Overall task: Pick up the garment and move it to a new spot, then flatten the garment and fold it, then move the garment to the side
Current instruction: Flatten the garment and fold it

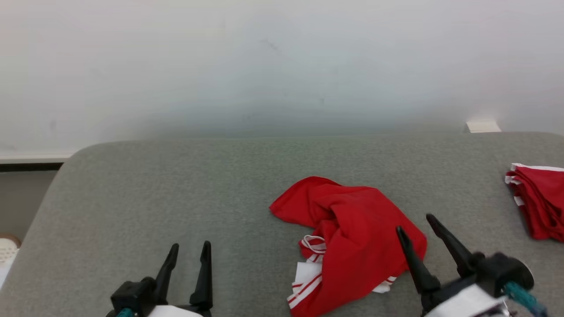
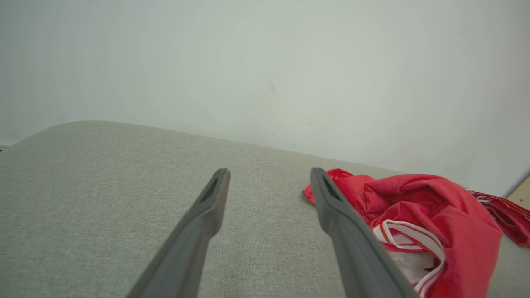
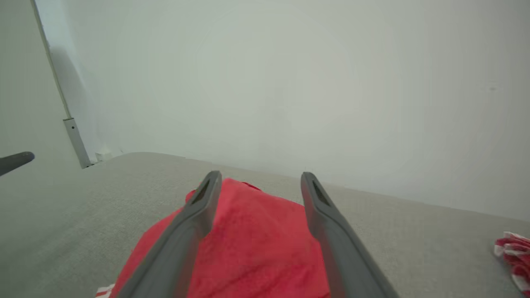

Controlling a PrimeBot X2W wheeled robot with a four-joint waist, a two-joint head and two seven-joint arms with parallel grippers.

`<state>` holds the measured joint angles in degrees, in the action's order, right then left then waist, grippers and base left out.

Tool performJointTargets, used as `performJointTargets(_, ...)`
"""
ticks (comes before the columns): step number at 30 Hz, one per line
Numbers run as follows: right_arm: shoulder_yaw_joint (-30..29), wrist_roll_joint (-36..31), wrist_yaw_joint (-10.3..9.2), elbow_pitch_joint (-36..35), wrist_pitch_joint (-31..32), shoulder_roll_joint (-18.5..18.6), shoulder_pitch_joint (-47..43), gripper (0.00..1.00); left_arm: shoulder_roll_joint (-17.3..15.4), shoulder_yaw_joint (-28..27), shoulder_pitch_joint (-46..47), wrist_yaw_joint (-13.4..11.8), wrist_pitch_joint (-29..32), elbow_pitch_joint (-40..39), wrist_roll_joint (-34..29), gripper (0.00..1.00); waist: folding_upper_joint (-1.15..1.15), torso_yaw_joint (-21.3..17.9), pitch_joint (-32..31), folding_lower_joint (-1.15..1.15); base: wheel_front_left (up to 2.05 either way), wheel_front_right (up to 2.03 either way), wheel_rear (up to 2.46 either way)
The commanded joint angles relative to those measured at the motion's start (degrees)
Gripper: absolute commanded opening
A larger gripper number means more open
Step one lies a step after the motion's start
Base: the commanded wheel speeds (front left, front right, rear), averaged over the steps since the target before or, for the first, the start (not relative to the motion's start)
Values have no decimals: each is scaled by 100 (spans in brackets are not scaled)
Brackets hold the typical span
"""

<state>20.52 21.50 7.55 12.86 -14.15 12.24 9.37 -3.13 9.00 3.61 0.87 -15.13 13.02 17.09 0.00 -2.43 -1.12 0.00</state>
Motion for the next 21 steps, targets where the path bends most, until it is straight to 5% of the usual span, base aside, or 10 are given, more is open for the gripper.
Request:
performJointTargets(1, 167, 222, -13, 129, 138, 69, 352, 100, -10, -6, 61, 9, 1, 33, -83, 100, 0, 199, 26, 0, 0, 0, 0)
performJointTargets(12, 1653, 887, -13, 1300, 1483, 748, 2670, 100, 10, 313, 222, -39, 1, 51, 197, 100, 0, 1407, 362, 0, 0, 0, 0)
performJointTargets(21, 2625, 1880, -13, 2597, 2613, 934, 3878, 100, 12, 802, 365, -246, 1, -5, 552, 100, 0, 2350, 699, 0, 0, 0, 0)
